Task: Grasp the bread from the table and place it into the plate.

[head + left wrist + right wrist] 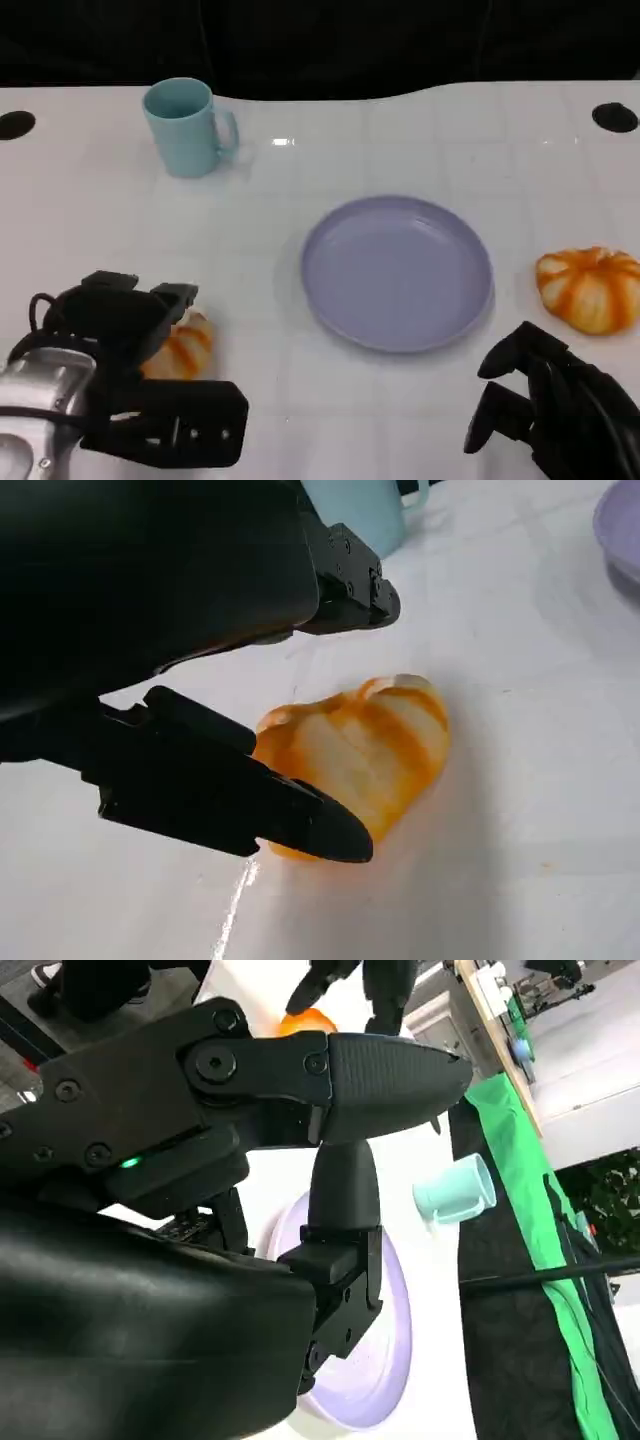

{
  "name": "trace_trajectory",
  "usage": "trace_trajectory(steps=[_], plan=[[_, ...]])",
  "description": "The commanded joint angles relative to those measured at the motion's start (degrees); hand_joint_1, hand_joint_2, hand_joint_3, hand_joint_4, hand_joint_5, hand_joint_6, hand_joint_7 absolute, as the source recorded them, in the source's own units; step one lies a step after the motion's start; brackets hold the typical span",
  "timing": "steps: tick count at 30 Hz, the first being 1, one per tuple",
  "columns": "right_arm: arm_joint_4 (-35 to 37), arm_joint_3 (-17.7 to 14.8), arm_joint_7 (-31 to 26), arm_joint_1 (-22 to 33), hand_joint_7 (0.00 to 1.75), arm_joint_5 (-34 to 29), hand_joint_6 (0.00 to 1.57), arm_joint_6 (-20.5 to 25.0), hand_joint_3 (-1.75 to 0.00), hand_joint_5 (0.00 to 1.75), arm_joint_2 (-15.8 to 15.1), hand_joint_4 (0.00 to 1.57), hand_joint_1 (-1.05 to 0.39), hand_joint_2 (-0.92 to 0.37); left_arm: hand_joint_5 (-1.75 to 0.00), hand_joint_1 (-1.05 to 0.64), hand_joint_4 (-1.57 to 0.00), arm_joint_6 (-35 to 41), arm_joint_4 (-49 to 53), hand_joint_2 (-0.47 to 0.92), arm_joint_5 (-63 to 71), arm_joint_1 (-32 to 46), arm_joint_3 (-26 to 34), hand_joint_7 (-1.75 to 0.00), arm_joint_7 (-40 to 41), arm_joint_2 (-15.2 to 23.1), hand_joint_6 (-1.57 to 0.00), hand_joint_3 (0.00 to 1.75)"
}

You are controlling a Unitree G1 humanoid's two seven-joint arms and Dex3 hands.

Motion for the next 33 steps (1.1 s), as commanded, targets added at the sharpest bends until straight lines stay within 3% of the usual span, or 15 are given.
trace_trajectory(steps=[1,11,19,23,26,27,30,32,33], plan=[[-0.9,-0.3,-0.3,0.3,1.71,0.2,0.40,0.2,-0.50,1.75,-0.5,0.62,-0.52,-0.92,-0.12,-0.54,-0.02,0.3,6.3,0.83,-0.1,-3.4,-1.9,0.00,3.1,-0.4,-0.12,0.00],[-1.2,-0.3,0.0,0.5,1.70,0.6,0.40,0.4,-0.50,1.75,-0.5,0.62,-0.53,-0.92,-0.12,-0.51,-0.05,-2.8,20.2,0.83,-3.9,-8.9,-5.0,-0.01,7.4,-0.7,-0.15,0.00],[-1.5,-0.4,-0.1,0.6,1.69,1.0,0.40,0.8,-0.48,1.75,-0.5,0.62,-0.53,-0.92,-0.15,-0.43,-0.12,-7.6,25.3,0.86,-9.7,-9.0,-4.5,-0.04,13.1,-0.6,-0.24,0.01],[-1.7,-0.4,-0.2,0.7,1.69,1.0,0.40,0.8,-0.49,1.75,-0.5,0.62,-0.53,-0.92,-0.16,-0.31,-0.37,-10.0,28.3,0.92,-12.9,-9.0,-3.6,-0.05,17.4,-1.2,-0.46,0.03],[-2.0,-0.4,-0.5,0.8,1.69,1.2,0.40,1.2,-0.49,1.75,-0.4,0.62,-0.53,-0.92,-0.18,-0.28,-0.46,-11.8,30.9,0.92,-14.2,-9.1,-3.3,-0.06,22.6,-2.0,-0.55,0.05],[-2.2,-0.4,-0.6,0.9,1.69,1.3,0.40,1.4,-0.49,1.75,-0.4,0.62,-0.53,-0.92,-0.39,-0.25,-0.63,-12.9,32.3,0.92,-14.2,-9.2,-3.4,-0.06,25.5,-2.2,-0.69,0.10],[-2.7,-0.4,-1.1,1.1,1.69,1.4,0.39,2.0,-0.48,1.75,-0.3,0.61,-0.54,-0.92,-0.85,-0.22,-0.69,-15.2,36.2,0.92,-14.0,-10.0,-4.0,-0.04,31.4,-2.9,-0.87,0.16],[-2.6,-0.1,-0.9,1.0,1.69,0.6,0.38,1.1,-0.49,1.75,-0.6,0.61,-0.53,-0.92,-1.32,-0.23,-0.72,-16.7,39.6,0.92,-14.3,-11.2,-4.0,-0.07,34.9,-3.7,-1.02,0.26],[-2.5,0.1,-0.7,1.0,1.69,0.2,0.37,0.7,-0.50,1.75,-0.7,0.60,-0.52,-0.92,-1.40,-0.23,-0.74,-17.4,40.8,0.92,-14.5,-11.6,-4.1,-0.08,36.0,-3.9,-1.07,0.27]])
